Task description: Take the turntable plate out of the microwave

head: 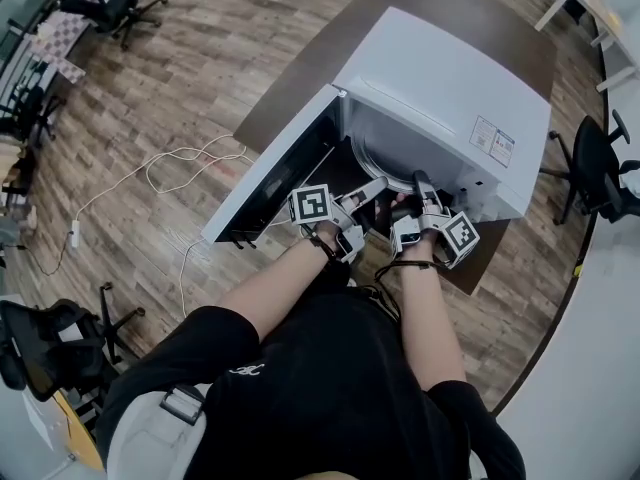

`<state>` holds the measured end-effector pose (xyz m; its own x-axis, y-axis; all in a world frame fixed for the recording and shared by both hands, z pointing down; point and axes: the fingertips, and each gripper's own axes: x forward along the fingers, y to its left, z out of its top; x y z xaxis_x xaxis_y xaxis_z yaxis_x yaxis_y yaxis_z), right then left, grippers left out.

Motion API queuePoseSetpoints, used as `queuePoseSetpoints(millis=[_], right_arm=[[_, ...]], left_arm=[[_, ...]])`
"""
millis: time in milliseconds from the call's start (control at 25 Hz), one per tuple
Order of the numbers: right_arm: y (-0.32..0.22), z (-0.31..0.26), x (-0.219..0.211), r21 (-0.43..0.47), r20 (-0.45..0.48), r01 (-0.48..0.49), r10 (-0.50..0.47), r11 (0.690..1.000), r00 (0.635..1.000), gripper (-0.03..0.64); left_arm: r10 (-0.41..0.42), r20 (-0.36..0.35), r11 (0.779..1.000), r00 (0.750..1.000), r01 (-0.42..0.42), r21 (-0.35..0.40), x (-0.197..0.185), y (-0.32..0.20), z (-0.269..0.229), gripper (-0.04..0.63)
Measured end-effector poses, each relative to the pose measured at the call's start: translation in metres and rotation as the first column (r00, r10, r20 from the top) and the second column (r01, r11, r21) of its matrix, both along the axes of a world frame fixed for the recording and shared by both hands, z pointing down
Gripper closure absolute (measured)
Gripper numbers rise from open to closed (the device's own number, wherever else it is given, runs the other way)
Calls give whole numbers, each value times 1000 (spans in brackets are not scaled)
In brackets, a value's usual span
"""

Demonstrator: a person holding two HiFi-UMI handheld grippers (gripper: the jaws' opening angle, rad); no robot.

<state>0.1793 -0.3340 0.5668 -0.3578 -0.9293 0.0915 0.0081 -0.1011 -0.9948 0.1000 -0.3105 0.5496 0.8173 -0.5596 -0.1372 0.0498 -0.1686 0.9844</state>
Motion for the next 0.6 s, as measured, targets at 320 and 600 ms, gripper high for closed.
queuePoseSetpoints(millis=[320,600], right_arm=[[32,-8,-6,15,12,46,-46,999,999,578],[73,-29,-21,64,-7,107,-107,992,994,578]], left_arm=[[5,-23,1000,1000,-5,25,-2,36,-16,541],[4,-25,999,1000,-3,38,-13,83,-34,541]])
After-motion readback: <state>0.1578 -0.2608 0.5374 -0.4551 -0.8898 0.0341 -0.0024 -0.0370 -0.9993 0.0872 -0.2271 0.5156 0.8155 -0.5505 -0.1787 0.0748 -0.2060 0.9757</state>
